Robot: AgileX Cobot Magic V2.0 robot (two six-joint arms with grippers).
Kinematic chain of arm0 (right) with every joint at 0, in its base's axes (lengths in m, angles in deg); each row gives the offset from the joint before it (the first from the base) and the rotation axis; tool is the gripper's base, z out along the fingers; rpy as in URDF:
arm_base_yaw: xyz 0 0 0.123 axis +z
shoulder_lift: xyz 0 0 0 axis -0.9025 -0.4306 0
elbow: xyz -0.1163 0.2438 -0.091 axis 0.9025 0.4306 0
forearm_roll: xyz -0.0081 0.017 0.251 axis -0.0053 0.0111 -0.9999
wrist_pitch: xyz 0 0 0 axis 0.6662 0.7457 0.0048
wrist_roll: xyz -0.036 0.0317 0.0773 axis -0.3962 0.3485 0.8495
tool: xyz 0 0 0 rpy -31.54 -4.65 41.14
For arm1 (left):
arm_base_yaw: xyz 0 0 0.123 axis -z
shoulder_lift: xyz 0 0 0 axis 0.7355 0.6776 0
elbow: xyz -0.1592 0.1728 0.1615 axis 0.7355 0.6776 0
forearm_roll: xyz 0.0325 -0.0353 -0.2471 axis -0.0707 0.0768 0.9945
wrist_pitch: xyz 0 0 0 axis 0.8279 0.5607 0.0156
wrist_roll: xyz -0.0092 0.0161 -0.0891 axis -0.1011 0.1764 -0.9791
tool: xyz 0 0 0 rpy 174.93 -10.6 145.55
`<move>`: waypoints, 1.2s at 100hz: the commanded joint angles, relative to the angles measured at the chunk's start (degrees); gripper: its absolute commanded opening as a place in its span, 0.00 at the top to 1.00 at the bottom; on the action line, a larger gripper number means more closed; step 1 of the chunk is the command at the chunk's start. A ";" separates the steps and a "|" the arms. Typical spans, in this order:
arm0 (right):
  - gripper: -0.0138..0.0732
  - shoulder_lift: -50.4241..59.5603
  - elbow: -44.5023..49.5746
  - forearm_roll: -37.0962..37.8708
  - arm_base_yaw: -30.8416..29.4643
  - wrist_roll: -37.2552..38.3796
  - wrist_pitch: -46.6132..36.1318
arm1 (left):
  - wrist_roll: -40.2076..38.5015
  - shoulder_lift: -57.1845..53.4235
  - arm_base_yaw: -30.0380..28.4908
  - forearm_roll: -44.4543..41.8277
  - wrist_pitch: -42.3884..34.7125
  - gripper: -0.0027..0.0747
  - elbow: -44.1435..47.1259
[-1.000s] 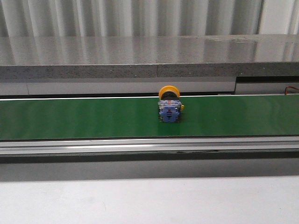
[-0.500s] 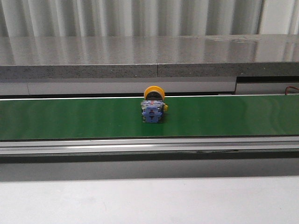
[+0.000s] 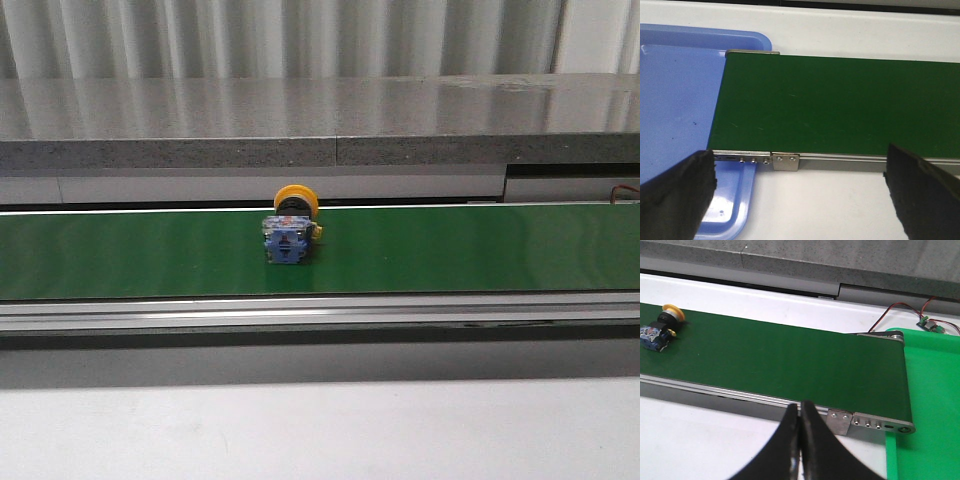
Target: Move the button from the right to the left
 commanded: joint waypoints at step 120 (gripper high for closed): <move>0.92 -0.43 -1.21 -0.30 -0.22 -0.64 -4.30 | -3.72 52.13 25.56 1.60 -7.43 0.11 -32.90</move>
